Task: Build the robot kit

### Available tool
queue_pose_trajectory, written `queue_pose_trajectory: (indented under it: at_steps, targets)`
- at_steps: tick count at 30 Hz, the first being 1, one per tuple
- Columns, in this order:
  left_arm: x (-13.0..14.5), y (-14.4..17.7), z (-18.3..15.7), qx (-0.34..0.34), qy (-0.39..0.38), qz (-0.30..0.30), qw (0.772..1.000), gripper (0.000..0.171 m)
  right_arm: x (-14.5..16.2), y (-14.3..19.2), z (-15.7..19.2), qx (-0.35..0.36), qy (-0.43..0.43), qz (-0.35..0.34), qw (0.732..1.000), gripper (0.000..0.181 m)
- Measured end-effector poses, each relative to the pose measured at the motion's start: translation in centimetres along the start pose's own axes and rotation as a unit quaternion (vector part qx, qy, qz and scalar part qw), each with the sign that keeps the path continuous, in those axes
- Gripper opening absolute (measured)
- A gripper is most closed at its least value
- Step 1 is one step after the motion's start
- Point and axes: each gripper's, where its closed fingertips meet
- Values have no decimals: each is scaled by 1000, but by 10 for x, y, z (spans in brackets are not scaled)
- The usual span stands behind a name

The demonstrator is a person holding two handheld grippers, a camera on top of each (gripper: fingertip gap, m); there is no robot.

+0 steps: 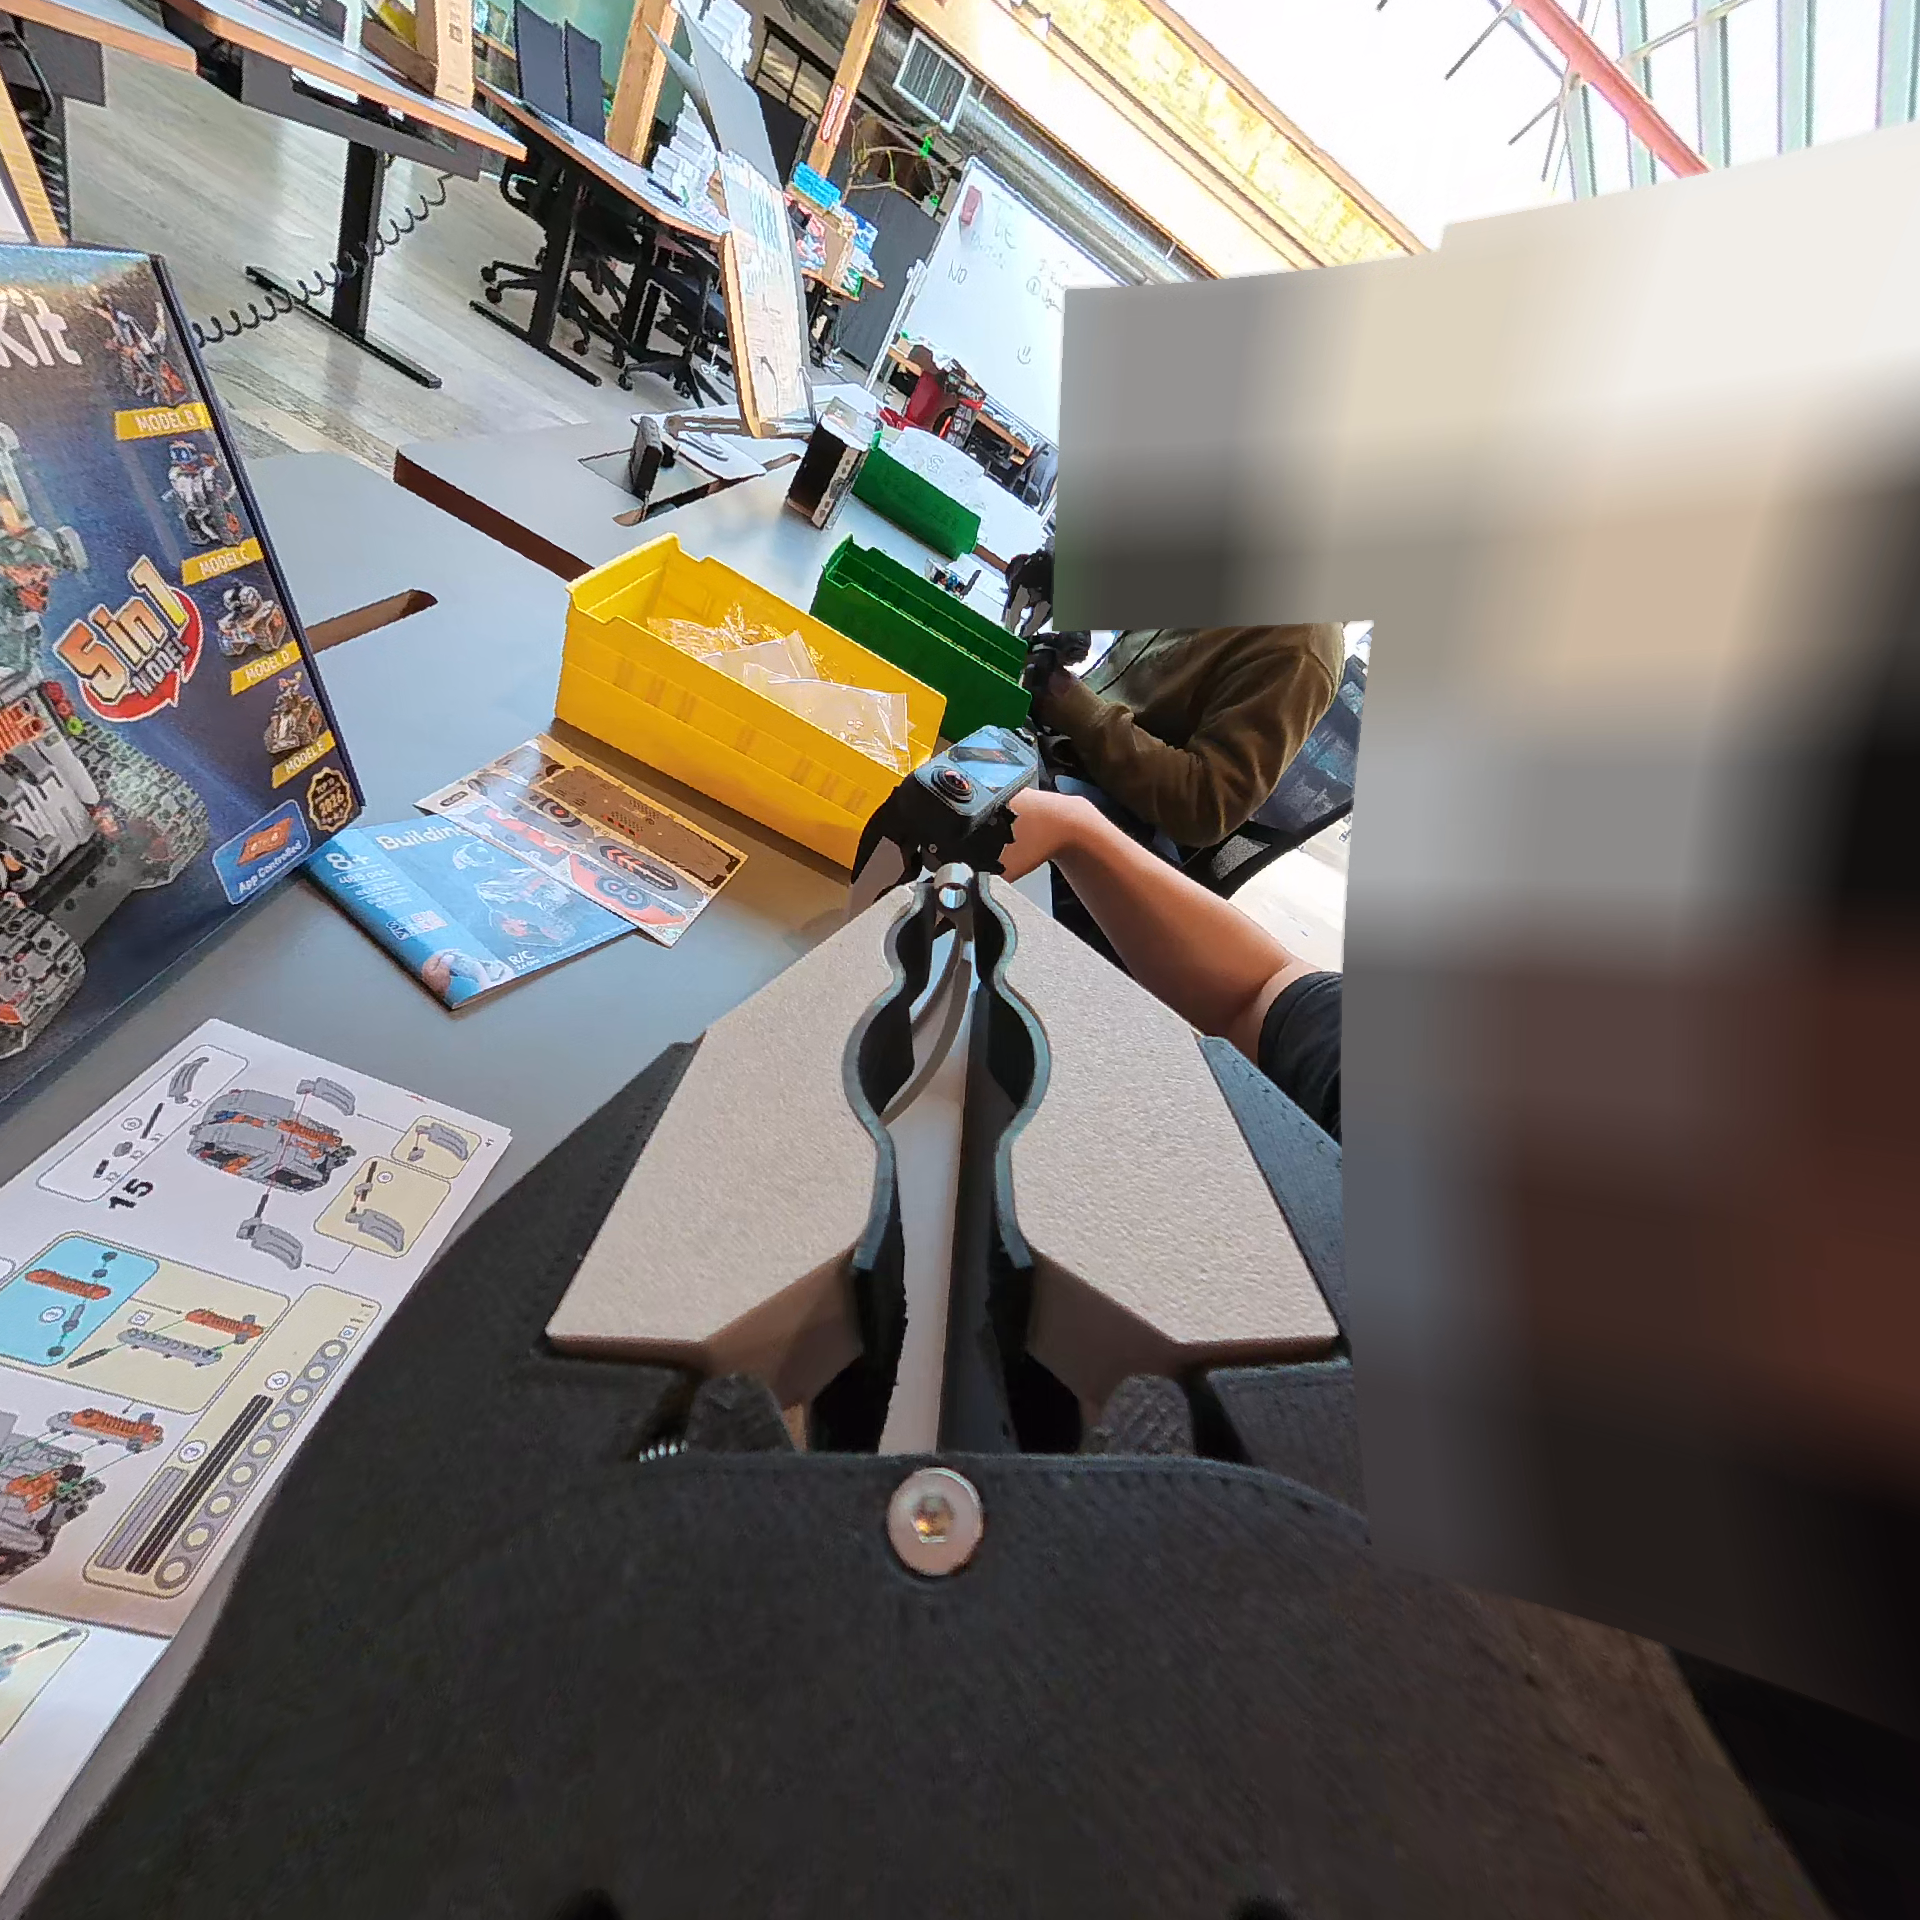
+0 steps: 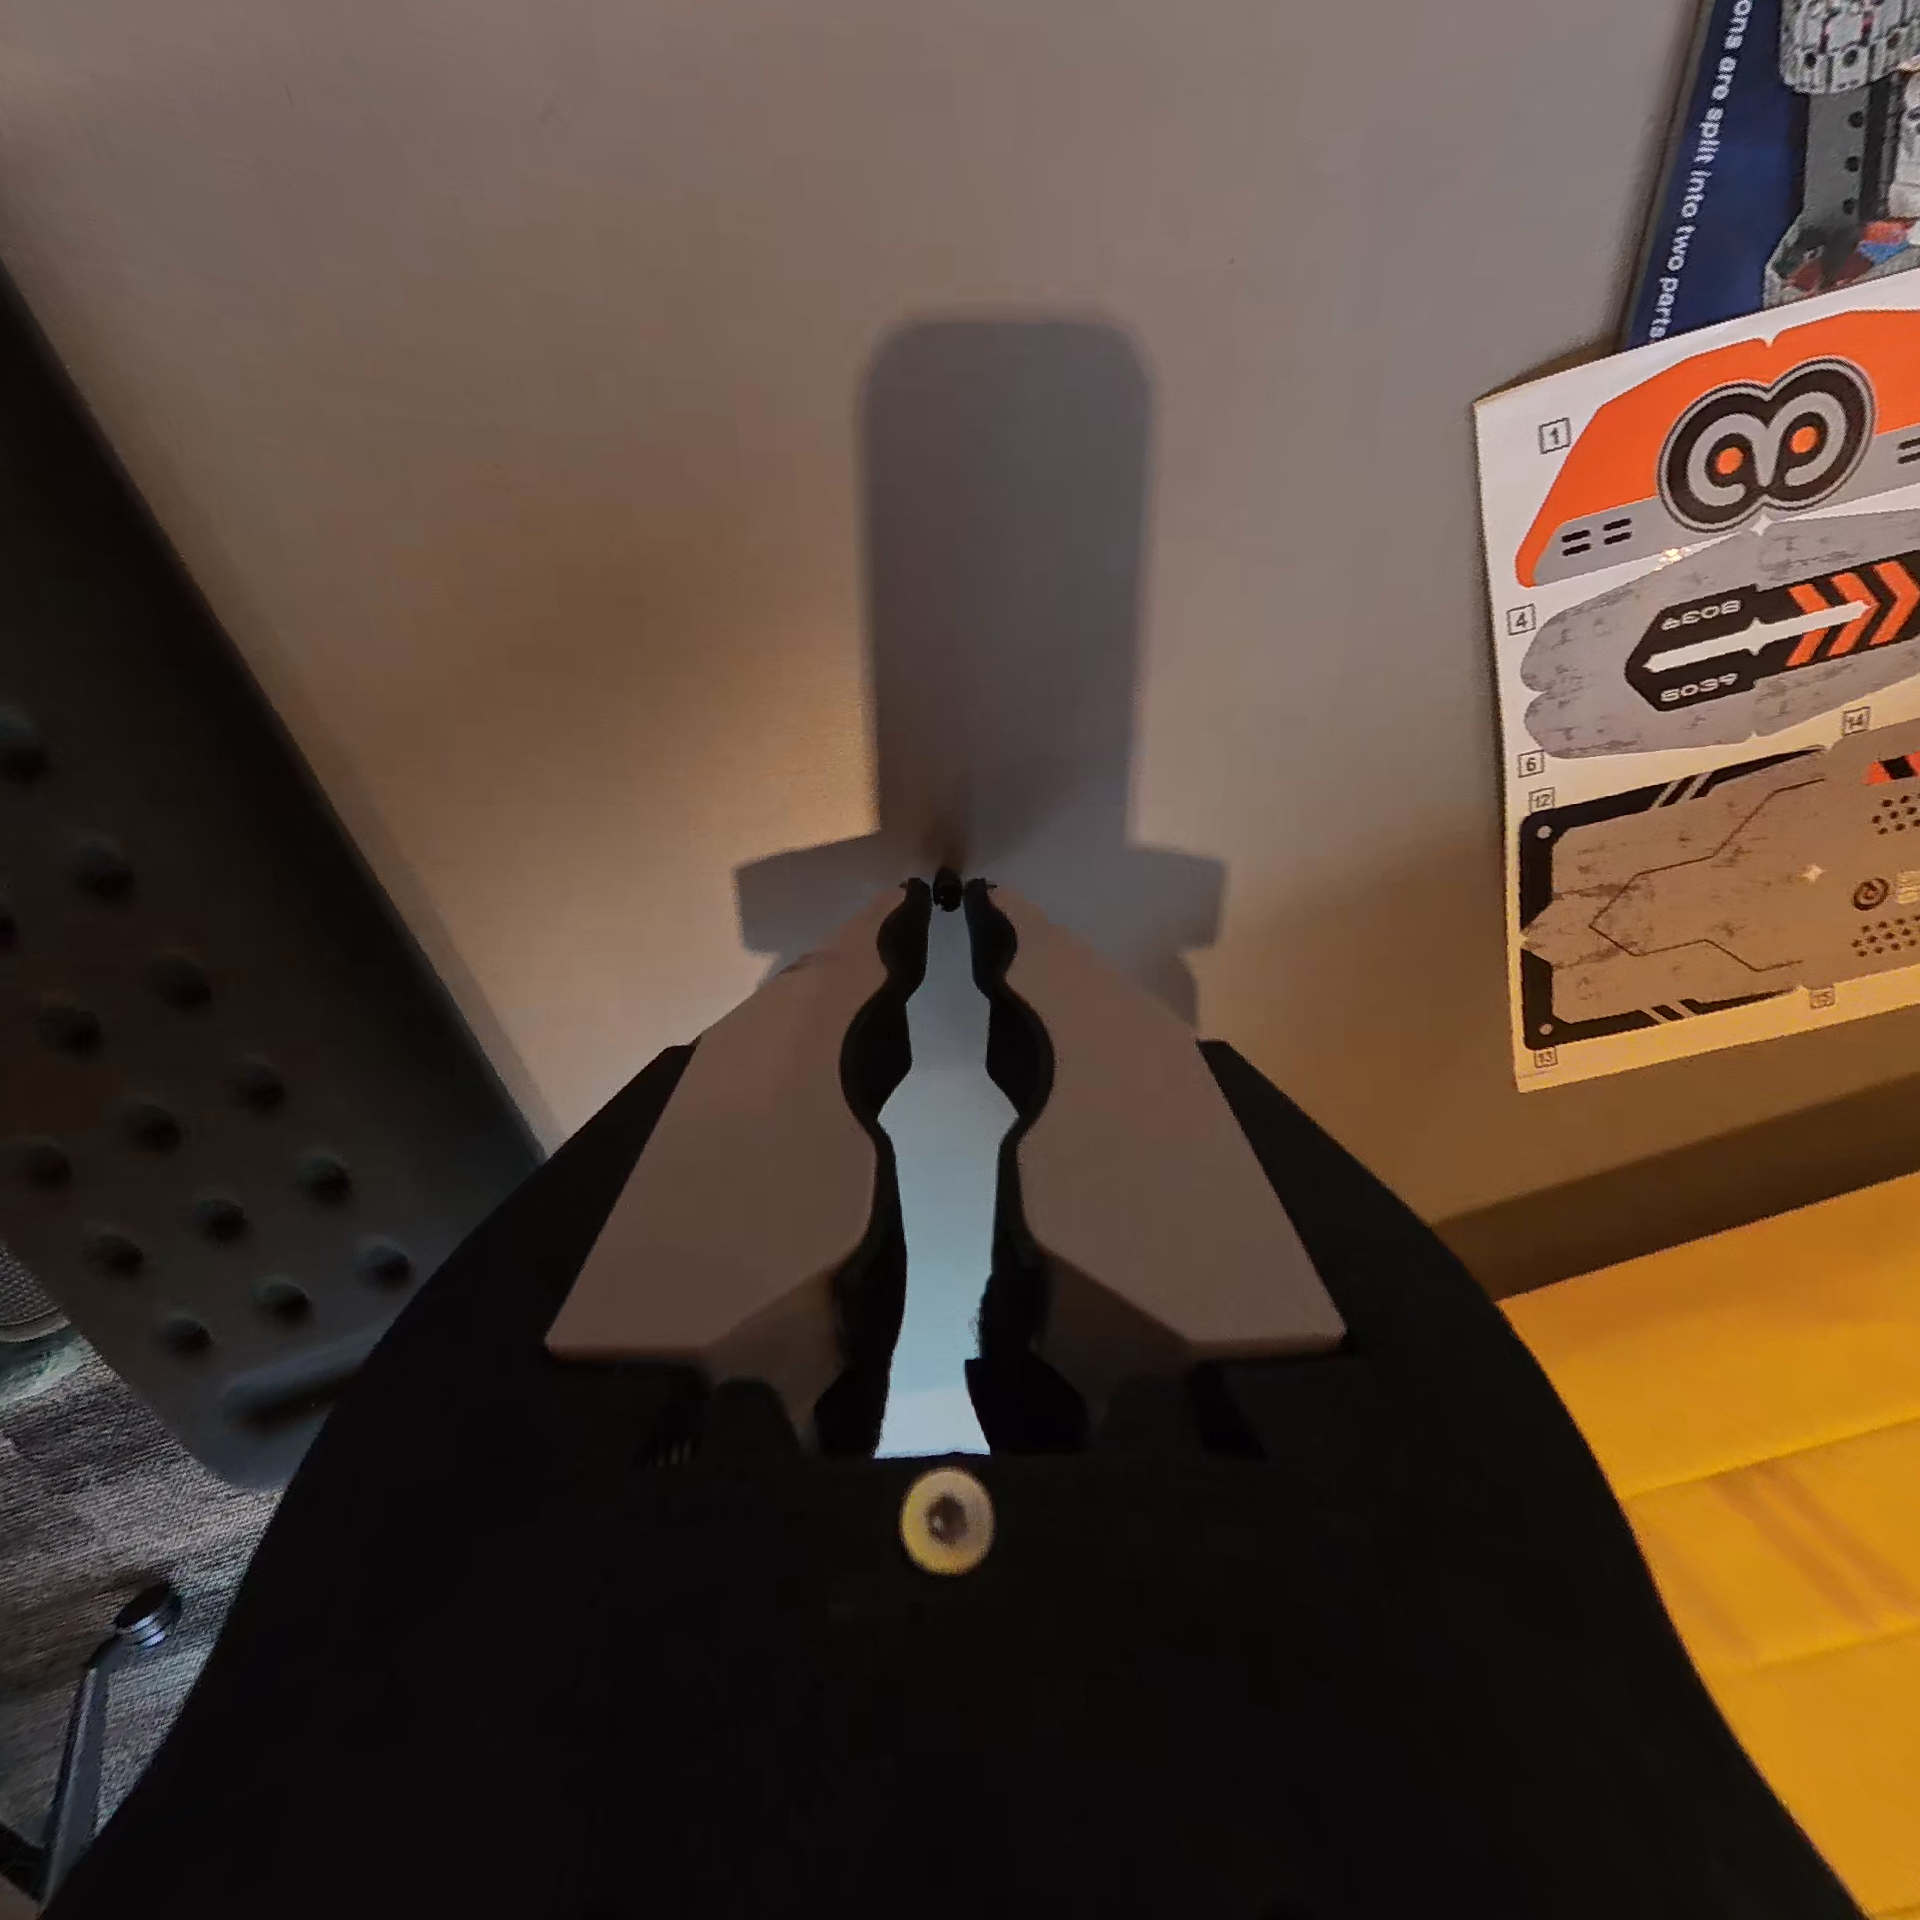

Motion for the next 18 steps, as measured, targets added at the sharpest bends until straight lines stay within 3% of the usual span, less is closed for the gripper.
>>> queue_pose_trajectory:
  at_steps: [5, 8, 12, 18]
  targets:
    - [0, 0, 0, -1, 0, 0, 1000, 4, -4, 1, 0, 5, 6, -13, 1000, 4]
    - [1, 0, 0, -1, -1, 2, 1000, 4, -29, 11, 6, 18, 59, -77, 995, 4]
    - [3, -3, 1, 0, 0, 9, 1000, 4, -98, 45, 39, 43, 178, -238, 954, 3]
    - [7, -8, -2, 10, 1, 19, 1000, 4, -156, 86, 80, 73, 263, -344, 898, 3]
Point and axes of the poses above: each gripper's, where its closed fingertips meet, y back along the fingers, x out of its underside, z = x × y across the jaws, and after that the axes turned 10 degrees about -z, right-handed
